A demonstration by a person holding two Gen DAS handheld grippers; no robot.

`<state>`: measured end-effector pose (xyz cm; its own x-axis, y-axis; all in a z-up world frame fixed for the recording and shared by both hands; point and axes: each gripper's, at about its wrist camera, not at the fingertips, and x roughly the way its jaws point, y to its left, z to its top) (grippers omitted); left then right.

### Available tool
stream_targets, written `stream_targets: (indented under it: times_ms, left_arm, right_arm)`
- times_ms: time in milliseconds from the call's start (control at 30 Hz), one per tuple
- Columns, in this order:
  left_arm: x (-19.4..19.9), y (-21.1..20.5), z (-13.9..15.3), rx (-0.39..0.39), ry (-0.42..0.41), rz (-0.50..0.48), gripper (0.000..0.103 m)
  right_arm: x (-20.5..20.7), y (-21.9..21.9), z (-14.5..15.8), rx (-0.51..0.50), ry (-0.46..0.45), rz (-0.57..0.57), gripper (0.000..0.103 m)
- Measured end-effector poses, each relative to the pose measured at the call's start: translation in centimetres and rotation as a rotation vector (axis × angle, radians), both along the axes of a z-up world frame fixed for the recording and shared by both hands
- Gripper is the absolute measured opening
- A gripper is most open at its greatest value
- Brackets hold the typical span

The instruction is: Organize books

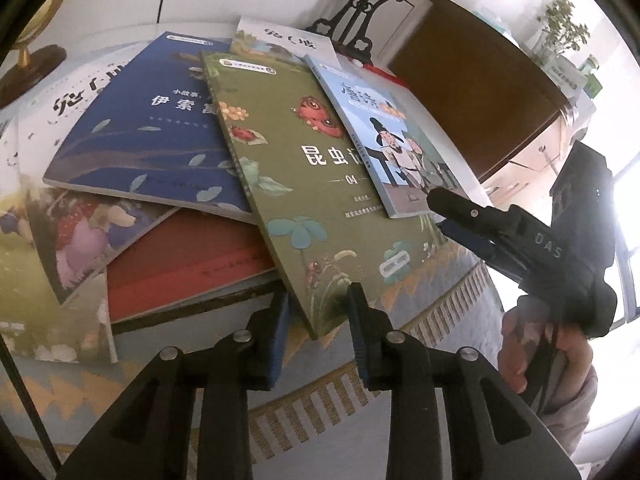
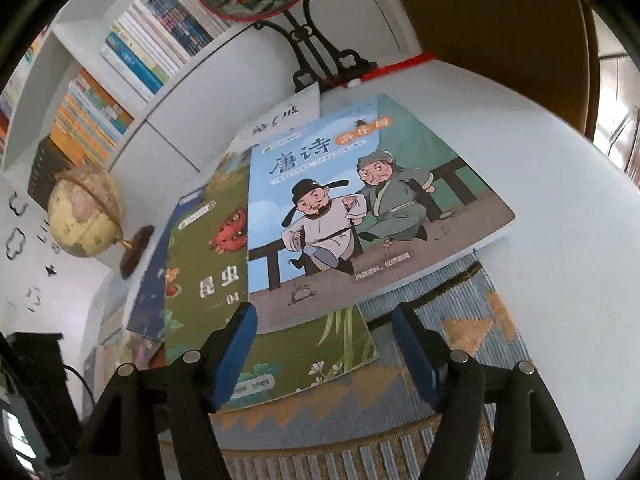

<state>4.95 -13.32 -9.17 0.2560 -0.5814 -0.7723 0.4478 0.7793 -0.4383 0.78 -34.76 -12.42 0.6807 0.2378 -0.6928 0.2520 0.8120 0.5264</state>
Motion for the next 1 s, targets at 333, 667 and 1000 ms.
stream_targets:
  times_ms: [333,667,1000]
  left_arm:
    - [0.4,2.5,1.5,0.078,-0.072,0.025,0.025]
    - [3.1,10.5,2.3,0.088,-0.073,0.149,0.032]
    - [12.0,8.1,5.0,0.219,-0.302,0.068,0.087]
  right_arm:
    - [1.6,8.4,0.5,0.031,-0.022,0.351,0.085]
    - [2.3,11.2,0.1,0.069,0.005,0.352,0.068]
    - [1.1,8.5,0.5,0.274,-0.094,0.213,0.082]
